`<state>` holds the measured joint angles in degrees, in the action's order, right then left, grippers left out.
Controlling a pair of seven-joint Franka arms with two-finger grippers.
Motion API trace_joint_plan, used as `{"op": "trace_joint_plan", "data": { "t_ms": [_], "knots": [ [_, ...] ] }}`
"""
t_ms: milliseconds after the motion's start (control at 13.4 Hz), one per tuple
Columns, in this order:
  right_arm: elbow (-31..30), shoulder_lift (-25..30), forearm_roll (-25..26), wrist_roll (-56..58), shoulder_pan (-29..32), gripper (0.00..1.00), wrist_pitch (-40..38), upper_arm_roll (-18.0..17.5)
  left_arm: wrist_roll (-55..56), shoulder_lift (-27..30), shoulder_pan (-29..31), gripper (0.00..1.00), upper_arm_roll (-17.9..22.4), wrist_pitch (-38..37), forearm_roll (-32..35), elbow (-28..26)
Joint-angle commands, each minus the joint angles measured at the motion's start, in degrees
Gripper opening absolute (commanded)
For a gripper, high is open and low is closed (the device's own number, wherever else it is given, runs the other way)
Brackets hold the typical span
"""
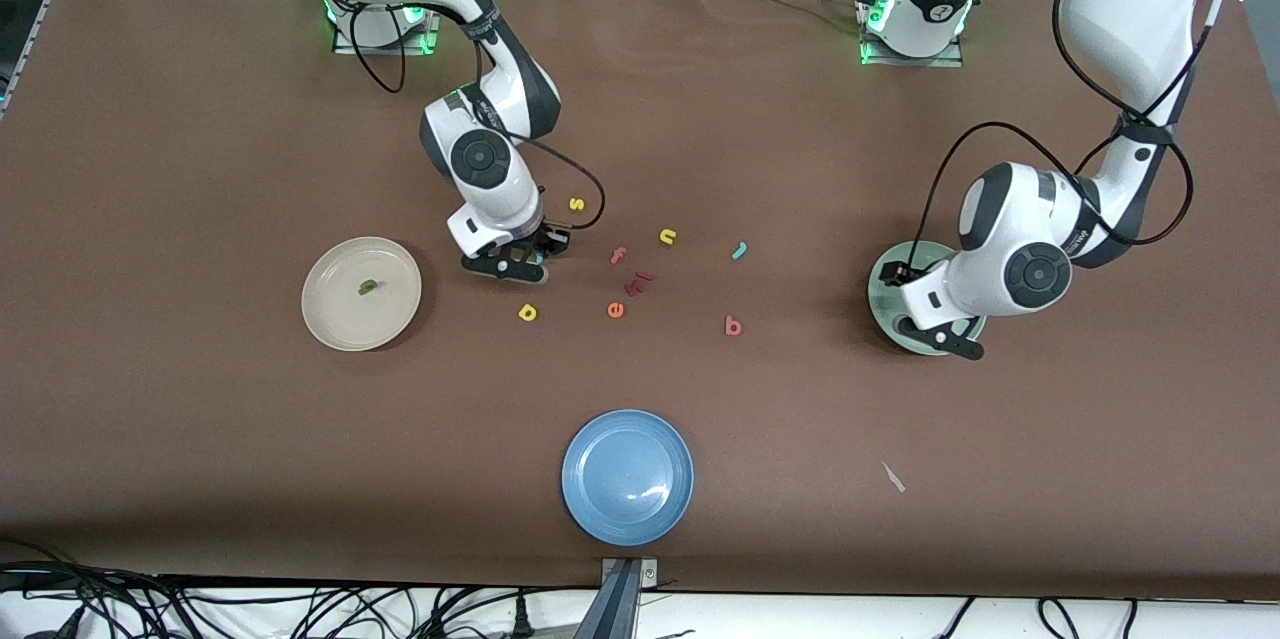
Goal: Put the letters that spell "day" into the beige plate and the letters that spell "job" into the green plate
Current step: 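Drop the blue o on the green plate while the right gripper reaches the cyan k, then carry the cyan k to the beige plate while the left gripper reaches the cyan l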
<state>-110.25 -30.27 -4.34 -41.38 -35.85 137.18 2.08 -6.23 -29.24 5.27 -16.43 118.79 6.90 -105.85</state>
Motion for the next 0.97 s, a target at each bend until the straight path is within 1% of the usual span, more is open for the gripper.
{"op": "trace_joint_plan", "data": {
  "t_ms": [0, 149, 224, 298, 373, 447, 522, 596, 671, 746, 820, 895],
  "knots": [
    [3.1, 2.1, -0.3, 7.8, 1.5, 0.03, -9.5, 2.1, 5.5, 1.5, 0.1, 1.0, -5.0, -3.2, 0.9, 1.8],
    [2.7, 4.5, -0.4, 18.3, 1.5, 0.03, -13.8, 6.2, 13.0, 1.0, -1.0, 1.0, -8.5, -3.2, 1.0, 1.4],
    [2.7, 4.8, -0.4, 21.7, 1.5, 0.03, -14.7, 7.7, 15.7, 0.9, -3.2, 1.0, -9.1, -3.2, 1.0, 1.2],
    [2.6, 4.7, -0.4, 24.2, 1.5, 0.03, -14.8, 8.5, 17.8, 0.8, -6.6, 1.0, -9.1, -3.2, 1.0, 1.1],
    [2.3, 4.8, -0.4, 26.1, 1.5, 0.03, -14.8, 9.5, 20.0, 0.2, -8.9, 0.97, -9.1, -3.1, 1.2, 1.1],
    [2.2, 4.8, -0.3, 28.8, 1.5, 0.05, -14.8, 10.7, 21.5, -1.2, -10.9, 0.91, -9.0, -2.7, 1.6, 1.0],
    [1.5, 4.7, -0.4, 32.6, 1.5, 0.05, -14.4, 12.8, 22.6, -3.2, -11.9, 0.9, -8.9, -2.2, 1.7, 1.1],
    [1.1, 4.7, -0.5, 36.9, 1.5, 0.05, -14.3, 14.8, 23.8, -3.9, -12.1, 0.9, -9.0, -0.4, 1.7, 1.0],
    [1.1, 4.4, -0.5, 40.2, 1.7, 0.05, -14.4, 16.2, 24.1, -4.7, -12.5, 0.84, -9.1, 0.6, 1.8, 1.0],
    [1.1, 3.8, -0.5, 41.1, 2.9, 0.14, -14.3, 16.6, 24.1, -5.2, -14.2, 0.74, -8.9, 1.8, 1.8, 1.1],
    [1.1, 3.1, -0.6, 41.5, 3.8, 0.23, -14.2, 16.6, 24.2, -6.3, -15.4, 0.71, -8.6, 3.1, 1.9, 1.1],
    [1.1, 2.9, -0.5, 41.9, 4.3, 0.3, -14.7, 16.6, 24.2, -7.1, -15.3, 0.67, -8.5, 3.8, 2.4, 1.2]
  ]
}}
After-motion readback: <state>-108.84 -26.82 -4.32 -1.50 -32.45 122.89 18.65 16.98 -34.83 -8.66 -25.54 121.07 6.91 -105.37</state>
